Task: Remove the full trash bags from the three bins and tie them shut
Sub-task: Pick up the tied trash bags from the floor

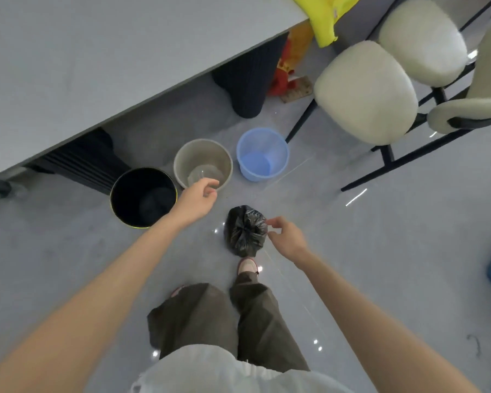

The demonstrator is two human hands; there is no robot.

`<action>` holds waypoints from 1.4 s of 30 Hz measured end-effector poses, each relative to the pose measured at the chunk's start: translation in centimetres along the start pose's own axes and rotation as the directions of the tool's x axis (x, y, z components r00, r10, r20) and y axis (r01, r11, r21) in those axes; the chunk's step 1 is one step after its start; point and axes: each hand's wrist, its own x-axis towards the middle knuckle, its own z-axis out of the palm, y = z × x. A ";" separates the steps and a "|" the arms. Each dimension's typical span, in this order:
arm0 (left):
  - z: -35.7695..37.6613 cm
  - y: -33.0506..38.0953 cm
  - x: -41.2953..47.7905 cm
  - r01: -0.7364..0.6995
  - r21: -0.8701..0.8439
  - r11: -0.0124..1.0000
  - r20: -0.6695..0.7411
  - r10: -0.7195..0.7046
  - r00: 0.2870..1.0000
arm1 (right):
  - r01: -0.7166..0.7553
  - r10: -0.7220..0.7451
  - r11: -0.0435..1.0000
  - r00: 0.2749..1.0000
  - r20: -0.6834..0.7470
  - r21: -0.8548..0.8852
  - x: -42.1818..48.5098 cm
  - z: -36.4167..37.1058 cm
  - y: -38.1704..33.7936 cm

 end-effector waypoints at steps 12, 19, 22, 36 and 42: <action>10.7 -7.1 9.0 0.169 -0.074 0.983 -0.041 -0.173 0.984 | 0.032 -0.018 0.992 0.993 0.120 -0.122 15.8 5.7 7.4; 19.3 -15.8 16.2 0.190 -0.048 0.981 -0.017 -0.191 0.981 | 0.144 -0.115 0.957 0.985 0.126 -0.252 26.6 13.8 14.3; 22.7 -19.7 19.0 0.196 -0.057 0.979 -0.007 -0.197 0.980 | 0.192 -0.157 0.920 0.979 0.127 -0.342 30.6 17.1 17.3; 27.5 -29.4 23.9 0.252 -0.093 0.963 -0.007 -0.254 0.967 | 0.285 -0.272 0.762 0.956 0.113 -0.581 37.8 24.2 22.3; 24.0 -25.5 19.8 0.222 -0.095 0.970 0.006 -0.223 0.975 | 0.305 -0.325 0.844 0.945 0.031 -0.442 33.2 19.9 17.3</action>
